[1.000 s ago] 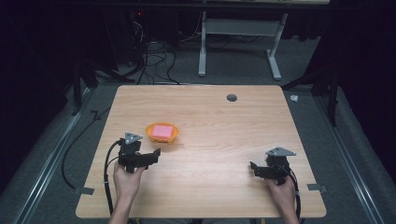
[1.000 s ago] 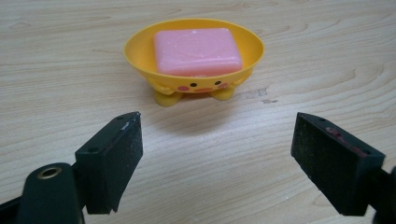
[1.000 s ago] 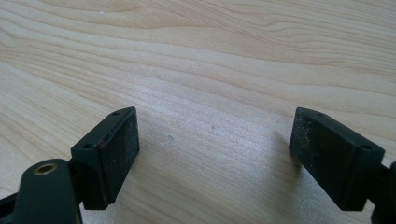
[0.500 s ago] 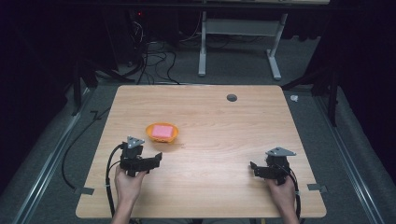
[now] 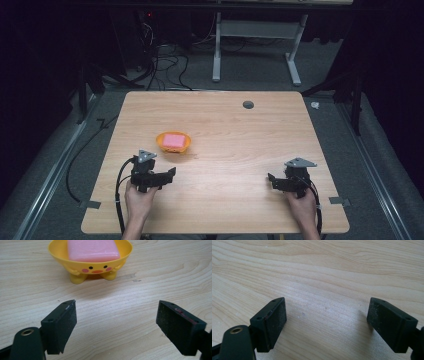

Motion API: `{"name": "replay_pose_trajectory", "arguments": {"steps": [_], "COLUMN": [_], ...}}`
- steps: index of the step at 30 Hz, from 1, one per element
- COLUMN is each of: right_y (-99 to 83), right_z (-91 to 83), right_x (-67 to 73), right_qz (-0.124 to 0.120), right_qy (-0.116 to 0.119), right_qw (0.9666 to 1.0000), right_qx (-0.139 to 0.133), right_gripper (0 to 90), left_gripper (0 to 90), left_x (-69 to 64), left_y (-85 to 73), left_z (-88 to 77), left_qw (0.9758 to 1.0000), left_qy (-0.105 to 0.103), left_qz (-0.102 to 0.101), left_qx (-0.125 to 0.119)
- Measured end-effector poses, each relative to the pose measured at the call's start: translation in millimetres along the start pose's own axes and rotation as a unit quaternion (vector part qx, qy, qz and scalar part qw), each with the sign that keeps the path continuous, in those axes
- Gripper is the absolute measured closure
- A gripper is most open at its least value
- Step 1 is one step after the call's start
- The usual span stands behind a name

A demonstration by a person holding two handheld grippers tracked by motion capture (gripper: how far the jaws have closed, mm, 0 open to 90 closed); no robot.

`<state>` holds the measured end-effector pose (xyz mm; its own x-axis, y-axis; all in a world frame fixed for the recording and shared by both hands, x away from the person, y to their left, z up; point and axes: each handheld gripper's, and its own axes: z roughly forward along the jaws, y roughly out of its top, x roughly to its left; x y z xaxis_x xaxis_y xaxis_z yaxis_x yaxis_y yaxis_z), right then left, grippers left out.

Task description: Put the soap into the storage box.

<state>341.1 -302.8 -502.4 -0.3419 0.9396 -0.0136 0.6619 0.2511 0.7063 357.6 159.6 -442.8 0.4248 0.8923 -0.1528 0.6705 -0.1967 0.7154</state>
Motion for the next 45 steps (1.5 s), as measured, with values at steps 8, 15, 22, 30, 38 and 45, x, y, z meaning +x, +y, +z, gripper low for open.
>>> {"name": "replay_pose_trajectory", "arguments": {"steps": [8, 15, 22, 30, 38, 45], "right_y": [0.0, 0.0, 0.0, 0.0, -0.1, -0.1], "right_z": [0.0, 0.0, 0.0, -0.1, -0.1, -0.1], "right_x": [0.1, 0.1, 0.2, 0.2, 0.2, 0.2], "right_qz": [0.001, 0.001, 0.001, 0.001, 0.001, 0.001], "right_qy": [0.0, 0.0, 0.0, 0.0, 0.0, 0.0], "right_qw": [1.0, 1.0, 1.0, 1.0, 1.0, 1.0], "right_qx": [0.0, 0.0, 0.0, 0.0, 0.0, 0.0], "right_gripper": [16.6, 16.6, 16.6, 16.6, 16.6, 16.6], "left_gripper": [18.7, 18.7, 19.3, 19.4, 19.5, 19.4], "left_x": [-4.6, -10.5, -16.3, -23.6, -25.7, -26.7], "left_y": [-4.8, -7.5, -10.3, -13.1, -15.7, -17.7], "left_z": [7.3, 13.6, 22.1, 30.8, 40.4, 47.4], "left_qw": [0.9997, 0.9994, 0.9988, 0.9981, 0.998, 0.9977], "left_qy": [-0.016, -0.021, -0.028, -0.031, -0.031, -0.021], "left_qz": [0.013, 0.022, 0.029, 0.039, 0.04, 0.05], "left_qx": [0.01, 0.017, 0.026, 0.036, 0.038, 0.041]}}
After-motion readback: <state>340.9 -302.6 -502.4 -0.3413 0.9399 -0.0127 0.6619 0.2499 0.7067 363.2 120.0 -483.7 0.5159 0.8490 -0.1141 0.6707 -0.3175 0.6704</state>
